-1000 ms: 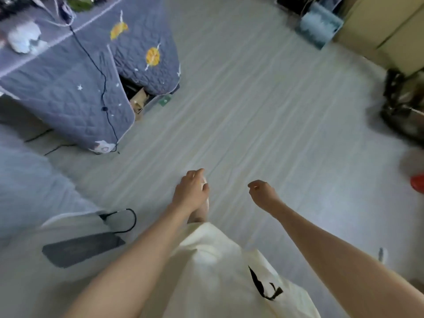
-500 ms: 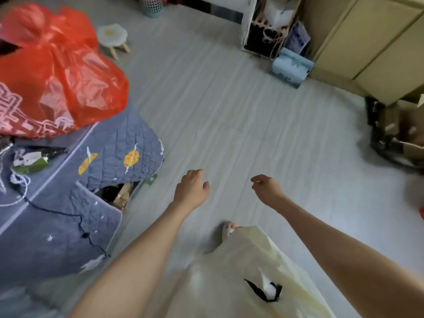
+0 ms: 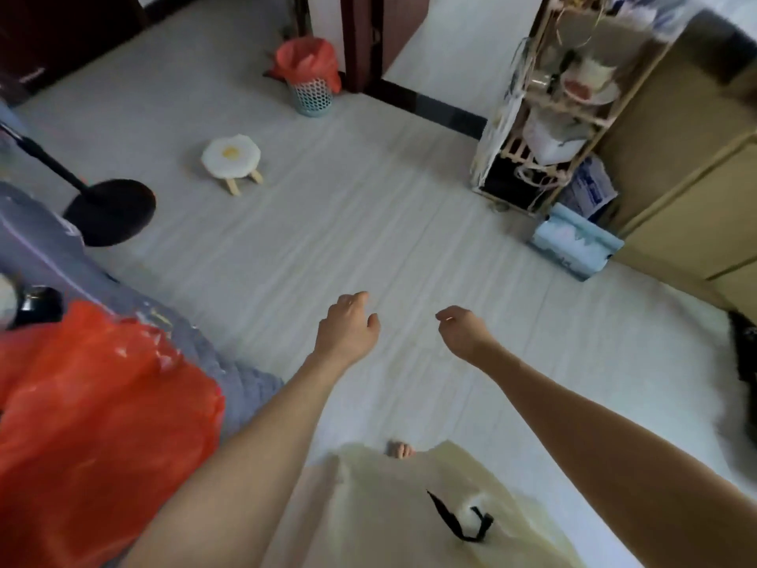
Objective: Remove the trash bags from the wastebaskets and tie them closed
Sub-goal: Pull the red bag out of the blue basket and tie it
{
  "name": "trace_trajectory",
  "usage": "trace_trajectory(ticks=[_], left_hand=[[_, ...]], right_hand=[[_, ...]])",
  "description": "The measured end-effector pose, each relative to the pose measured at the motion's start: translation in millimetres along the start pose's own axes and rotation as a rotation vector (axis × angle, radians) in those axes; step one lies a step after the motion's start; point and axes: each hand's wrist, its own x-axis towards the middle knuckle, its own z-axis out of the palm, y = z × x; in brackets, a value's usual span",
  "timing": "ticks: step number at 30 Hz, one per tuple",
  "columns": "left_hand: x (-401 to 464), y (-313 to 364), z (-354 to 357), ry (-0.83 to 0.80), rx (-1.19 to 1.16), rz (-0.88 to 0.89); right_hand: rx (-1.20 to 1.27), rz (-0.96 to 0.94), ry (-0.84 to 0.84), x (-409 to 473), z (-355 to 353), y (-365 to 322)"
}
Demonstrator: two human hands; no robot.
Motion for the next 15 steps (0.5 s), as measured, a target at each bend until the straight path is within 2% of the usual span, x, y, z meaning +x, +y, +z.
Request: trace_trajectory(ticks=[7, 15], left_hand=[[186.6, -35.4, -101.4, 0.064, -0.080, -0.118], [395.2, -111.8, -245.1, 0.129, -0.158, -0.187]], right_hand=[[-0.081, -0.119, -0.066, 173.6, 1.4, -159.0], [-0.110, -0.106, -0.114, 358.0, 16.7, -351.0]])
